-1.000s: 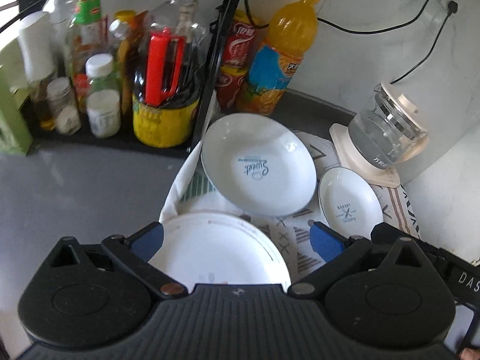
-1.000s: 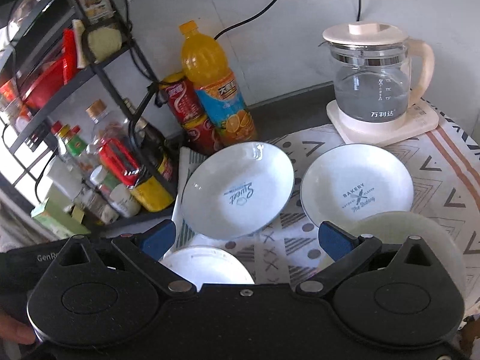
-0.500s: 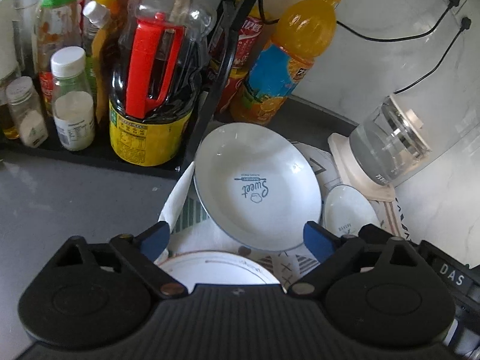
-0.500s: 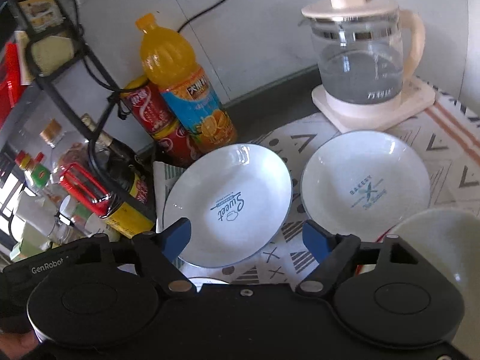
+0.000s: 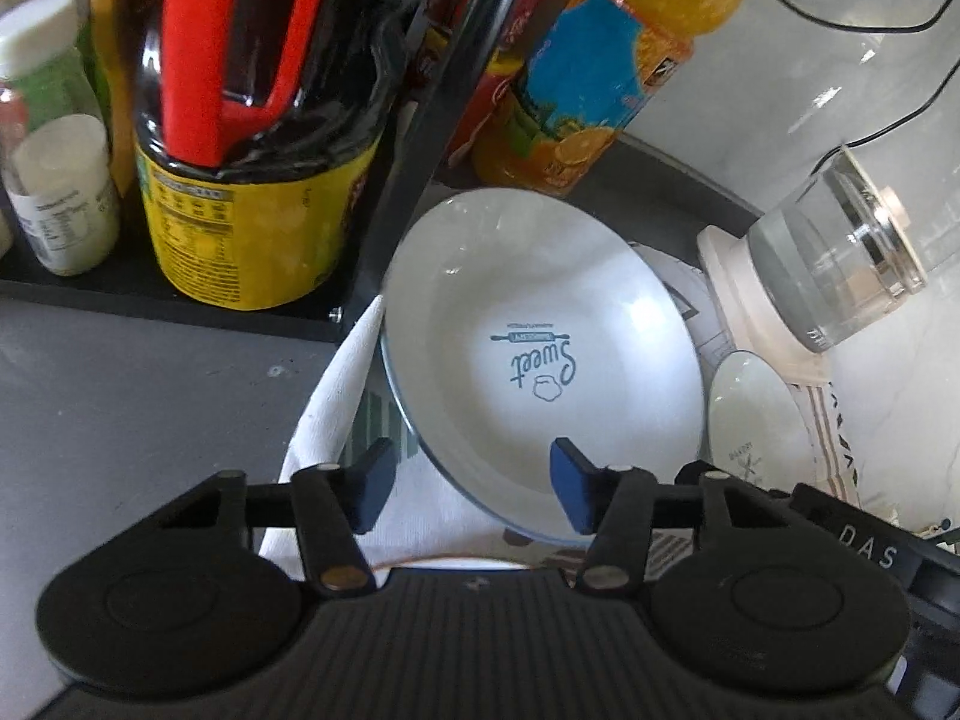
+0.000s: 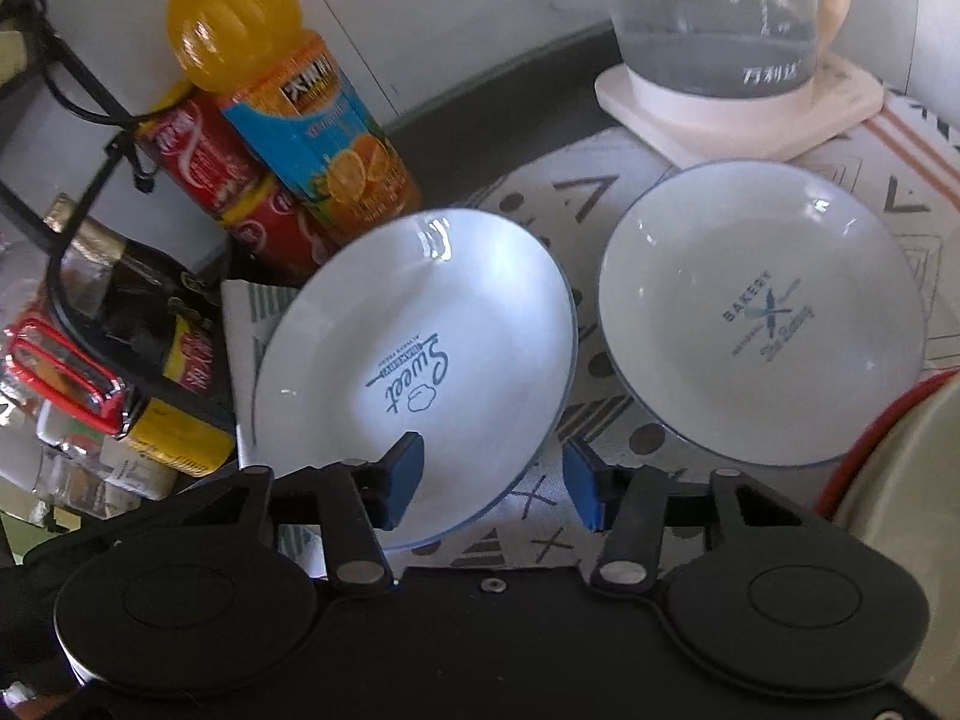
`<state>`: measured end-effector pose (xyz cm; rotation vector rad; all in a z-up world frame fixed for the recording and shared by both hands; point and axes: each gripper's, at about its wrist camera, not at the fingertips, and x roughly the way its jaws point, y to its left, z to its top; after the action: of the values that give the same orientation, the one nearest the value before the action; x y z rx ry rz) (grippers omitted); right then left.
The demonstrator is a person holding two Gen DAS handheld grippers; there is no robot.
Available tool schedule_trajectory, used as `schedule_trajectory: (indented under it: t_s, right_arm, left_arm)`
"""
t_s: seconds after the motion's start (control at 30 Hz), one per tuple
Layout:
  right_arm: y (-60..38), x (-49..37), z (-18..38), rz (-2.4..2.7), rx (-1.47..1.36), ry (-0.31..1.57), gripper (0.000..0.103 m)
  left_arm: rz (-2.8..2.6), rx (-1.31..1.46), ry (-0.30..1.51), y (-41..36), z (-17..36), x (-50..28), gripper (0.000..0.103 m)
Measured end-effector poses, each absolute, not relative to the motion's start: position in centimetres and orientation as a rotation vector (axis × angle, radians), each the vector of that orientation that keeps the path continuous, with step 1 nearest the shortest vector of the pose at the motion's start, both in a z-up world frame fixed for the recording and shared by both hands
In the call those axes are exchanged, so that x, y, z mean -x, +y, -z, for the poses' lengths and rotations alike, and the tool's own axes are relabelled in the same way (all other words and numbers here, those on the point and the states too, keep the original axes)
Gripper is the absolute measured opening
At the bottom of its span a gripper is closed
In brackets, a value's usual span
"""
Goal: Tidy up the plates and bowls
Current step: 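Close both grippers on the rim of the 'Sweet' plate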
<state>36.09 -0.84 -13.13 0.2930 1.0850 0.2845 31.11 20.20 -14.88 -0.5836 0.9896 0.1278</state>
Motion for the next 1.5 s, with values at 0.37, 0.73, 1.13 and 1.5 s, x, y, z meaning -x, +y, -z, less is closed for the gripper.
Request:
schedule_trajectory:
  t_s: [0.37,0.73,1.13,1.5]
  right_arm:
    - [0.5,-37.6,16.6,-0.266,-0.290,1.175,0.028]
    - [-0.5,-37.9,17.7,-0.281,-0.326,1.139,0.021]
    - [-0.7,-36.3,14.9,-0.291,-0.261,1.061,0.017]
    - [-1.6,-33.6,13.2,-0.345,-0.260,1.019,0.017]
  left_arm:
    - [-0.159,0.602,1.040,21.1,17.8,-32.5,0.030]
    - [-0.151,0.588,1.006,20.7,18.3,-33.3,0.018]
    - [-0.150,0.605,0.972,20.8,16.1,-31.8,0.014]
    - [-0.160,0.604,0.949,19.9,14.7,-28.9,0.015]
